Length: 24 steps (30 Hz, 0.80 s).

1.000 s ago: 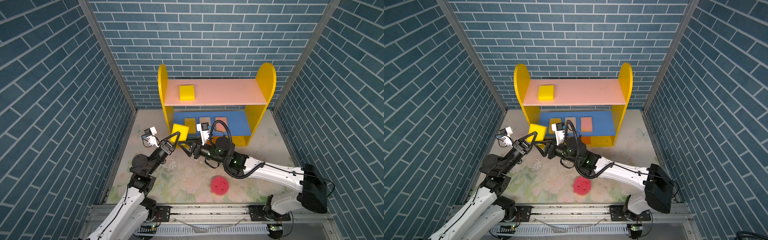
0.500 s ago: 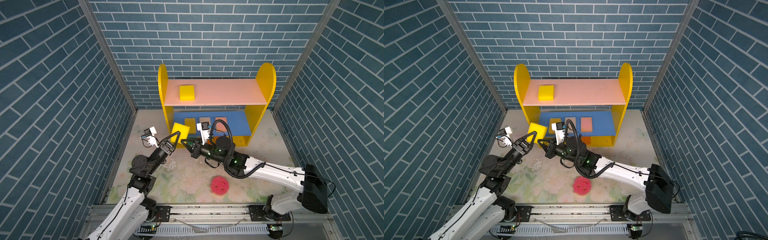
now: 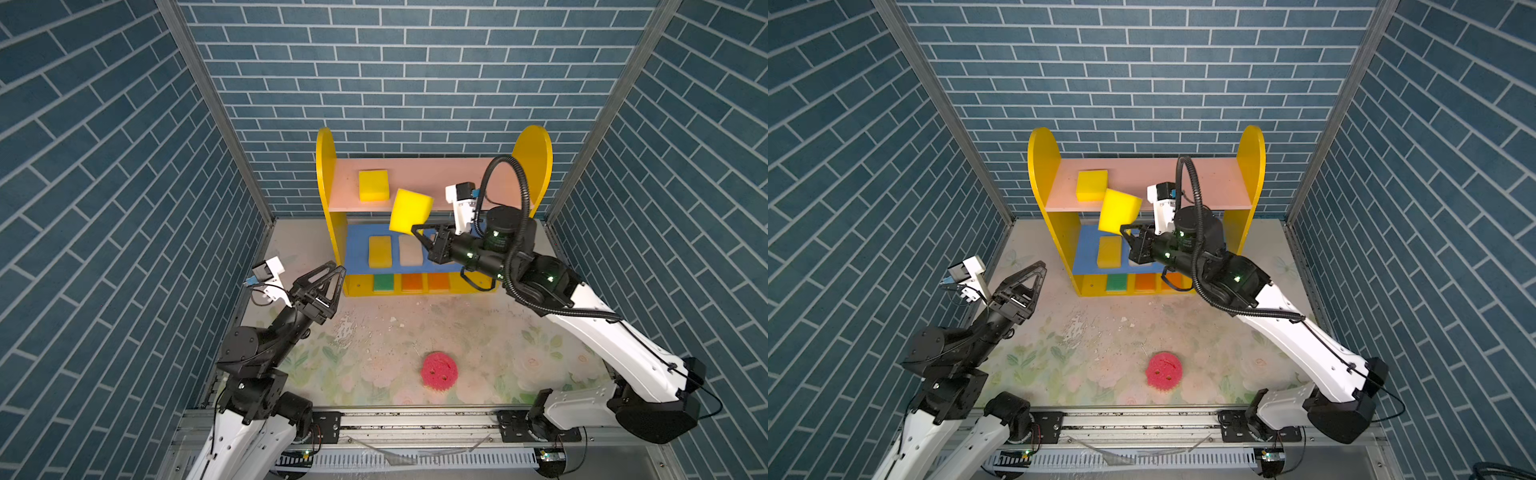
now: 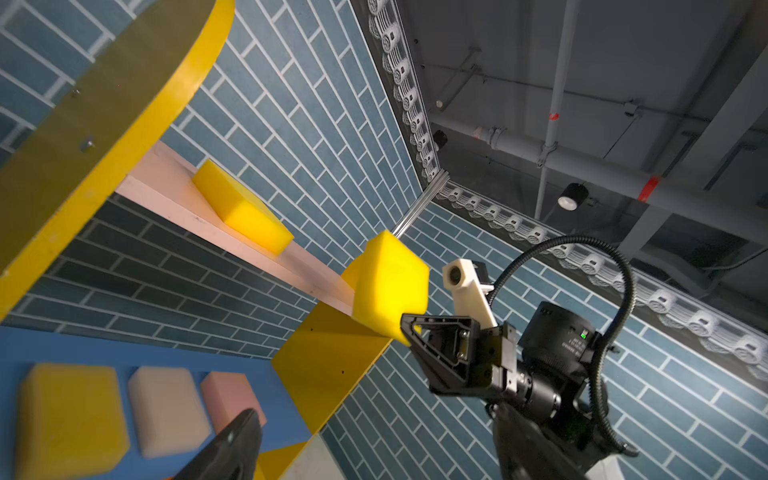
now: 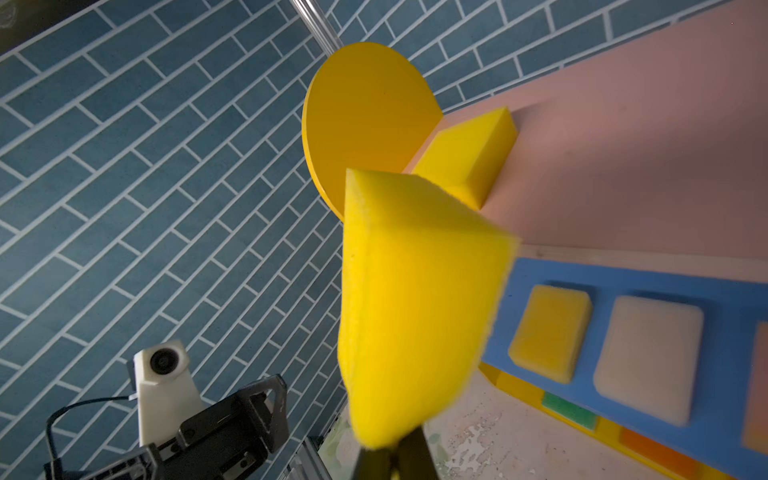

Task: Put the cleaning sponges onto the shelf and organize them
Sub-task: 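Raise the yellow sponge onto the pink top shelf while the left gripper withdraws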

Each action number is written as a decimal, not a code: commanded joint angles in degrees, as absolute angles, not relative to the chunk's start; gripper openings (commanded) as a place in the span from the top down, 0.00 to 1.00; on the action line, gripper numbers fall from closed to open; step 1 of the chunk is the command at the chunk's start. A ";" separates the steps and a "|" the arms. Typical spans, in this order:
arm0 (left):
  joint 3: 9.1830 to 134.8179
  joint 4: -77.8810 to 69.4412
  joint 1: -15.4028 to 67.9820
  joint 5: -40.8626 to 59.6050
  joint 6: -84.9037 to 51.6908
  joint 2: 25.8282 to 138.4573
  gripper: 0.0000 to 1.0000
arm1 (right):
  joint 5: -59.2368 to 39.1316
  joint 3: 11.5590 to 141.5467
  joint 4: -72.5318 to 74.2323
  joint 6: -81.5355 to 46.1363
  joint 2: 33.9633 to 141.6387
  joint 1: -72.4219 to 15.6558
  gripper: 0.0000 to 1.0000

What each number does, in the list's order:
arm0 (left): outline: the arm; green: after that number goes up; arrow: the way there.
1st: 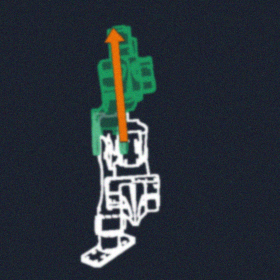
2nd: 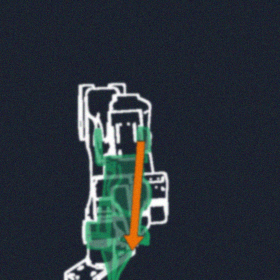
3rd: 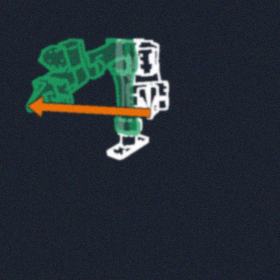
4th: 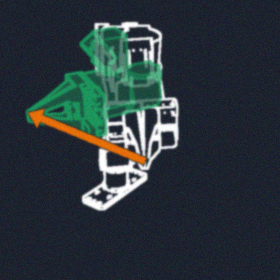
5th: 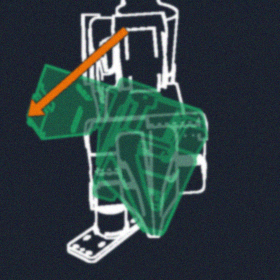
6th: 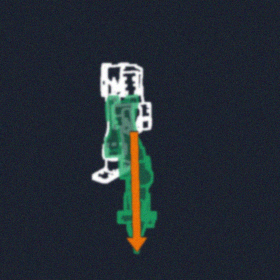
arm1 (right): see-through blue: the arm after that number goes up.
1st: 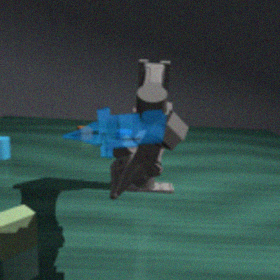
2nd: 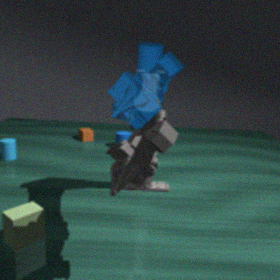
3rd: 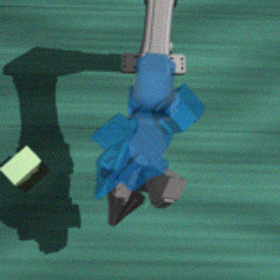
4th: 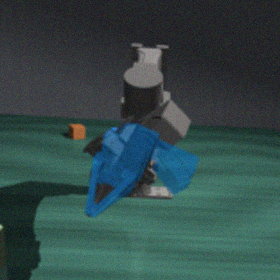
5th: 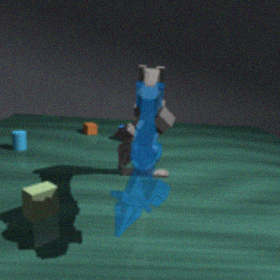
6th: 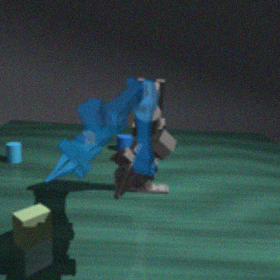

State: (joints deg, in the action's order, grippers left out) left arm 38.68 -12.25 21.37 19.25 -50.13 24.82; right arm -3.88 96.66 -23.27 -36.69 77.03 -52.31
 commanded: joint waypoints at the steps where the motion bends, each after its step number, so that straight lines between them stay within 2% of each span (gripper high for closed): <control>1: 39.77 3.65 21.44 16.03 -41.17 22.62 0.11 | -7.71 105.91 -40.26 -32.06 79.81 -49.81 1.00; 6: 41.53 11.64 21.45 13.98 -38.34 19.38 0.11 | -13.19 124.43 -54.42 -29.55 88.88 -44.38 1.00; 13: 42.18 14.33 21.44 13.46 -37.46 18.72 0.12 | -23.11 145.71 -67.40 -27.91 102.94 -37.04 1.00; 24: 42.62 14.16 21.44 14.48 -36.60 20.94 0.12 | -35.94 149.21 -64.40 -30.51 109.96 -30.53 1.00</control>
State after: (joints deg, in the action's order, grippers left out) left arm 41.34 13.96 21.34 14.17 -37.69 20.51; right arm -30.00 146.52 -64.62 -30.13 109.40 -31.03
